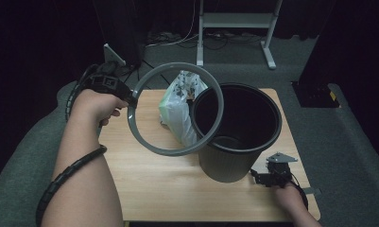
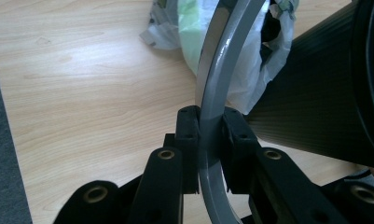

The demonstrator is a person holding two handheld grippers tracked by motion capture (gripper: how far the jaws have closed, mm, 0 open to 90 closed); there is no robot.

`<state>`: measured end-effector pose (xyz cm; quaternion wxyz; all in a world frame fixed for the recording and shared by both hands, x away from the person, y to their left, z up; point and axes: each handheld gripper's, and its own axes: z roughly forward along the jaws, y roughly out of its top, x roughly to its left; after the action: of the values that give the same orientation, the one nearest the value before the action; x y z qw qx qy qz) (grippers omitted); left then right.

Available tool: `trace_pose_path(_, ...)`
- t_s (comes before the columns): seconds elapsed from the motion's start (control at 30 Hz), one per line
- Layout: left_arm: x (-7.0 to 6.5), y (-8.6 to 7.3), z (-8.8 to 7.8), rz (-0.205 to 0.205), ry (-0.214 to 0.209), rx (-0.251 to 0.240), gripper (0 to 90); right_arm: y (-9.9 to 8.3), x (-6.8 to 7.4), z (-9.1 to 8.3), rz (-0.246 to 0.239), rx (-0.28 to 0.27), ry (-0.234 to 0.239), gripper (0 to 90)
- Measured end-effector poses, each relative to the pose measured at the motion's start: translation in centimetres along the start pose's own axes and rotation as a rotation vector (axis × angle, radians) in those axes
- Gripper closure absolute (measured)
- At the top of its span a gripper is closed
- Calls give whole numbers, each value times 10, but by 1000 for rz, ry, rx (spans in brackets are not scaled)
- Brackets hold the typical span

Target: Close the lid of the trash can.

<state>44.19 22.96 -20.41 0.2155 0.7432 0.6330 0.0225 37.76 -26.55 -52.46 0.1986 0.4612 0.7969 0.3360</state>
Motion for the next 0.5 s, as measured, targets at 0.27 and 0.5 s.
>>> trace_pose_path(0.27,-17,9,9,21,-7,6,786,0,0,0,3,-1,-1,98)
trace_pose_path(0.5,-28,14,15,39,-15,10,786,0,0,0,2,-1,0,98)
